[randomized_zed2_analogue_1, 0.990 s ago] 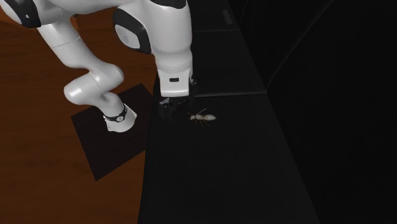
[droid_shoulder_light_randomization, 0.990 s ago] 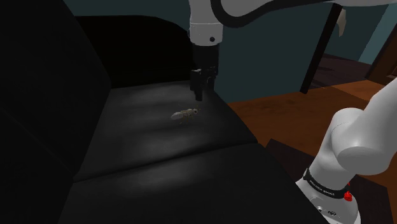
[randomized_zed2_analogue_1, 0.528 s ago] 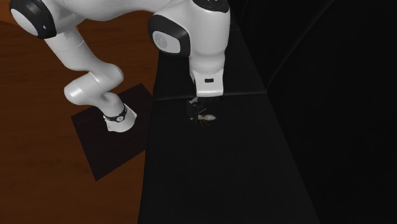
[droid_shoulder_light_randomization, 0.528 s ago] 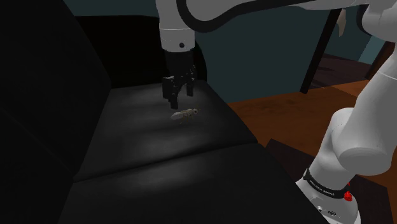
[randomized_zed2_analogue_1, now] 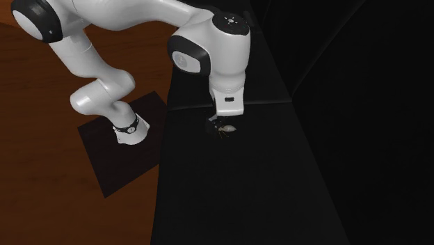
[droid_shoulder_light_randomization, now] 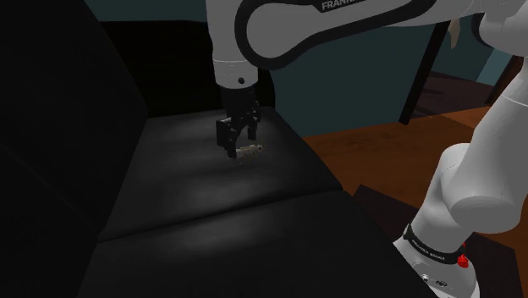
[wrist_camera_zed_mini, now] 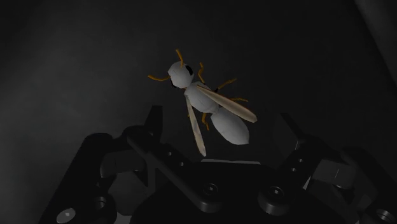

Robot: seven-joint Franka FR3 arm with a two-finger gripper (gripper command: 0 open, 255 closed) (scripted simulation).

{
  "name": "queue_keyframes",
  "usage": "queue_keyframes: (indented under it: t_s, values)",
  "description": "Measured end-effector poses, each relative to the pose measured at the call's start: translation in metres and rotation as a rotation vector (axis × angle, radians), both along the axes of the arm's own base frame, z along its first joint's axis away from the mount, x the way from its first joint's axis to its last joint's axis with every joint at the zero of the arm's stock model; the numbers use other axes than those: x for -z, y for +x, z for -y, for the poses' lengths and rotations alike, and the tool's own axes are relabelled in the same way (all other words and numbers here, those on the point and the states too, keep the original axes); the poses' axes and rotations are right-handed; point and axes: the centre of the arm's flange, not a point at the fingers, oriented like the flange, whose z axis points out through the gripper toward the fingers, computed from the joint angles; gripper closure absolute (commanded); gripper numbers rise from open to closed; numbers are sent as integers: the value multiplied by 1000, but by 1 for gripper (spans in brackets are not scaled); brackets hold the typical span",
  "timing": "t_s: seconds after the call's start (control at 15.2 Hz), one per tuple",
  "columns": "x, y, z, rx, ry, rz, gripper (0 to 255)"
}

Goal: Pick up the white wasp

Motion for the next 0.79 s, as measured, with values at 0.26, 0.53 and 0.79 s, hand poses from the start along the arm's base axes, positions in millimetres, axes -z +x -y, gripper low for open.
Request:
queue_keyframes:
  t_s: [0.26,0.53,0.79]
  values:
    - [1,0,0,0,0,1,255]
    - [1,0,0,1,0,2,255]
    - [-5,1,0,0,0,1,255]
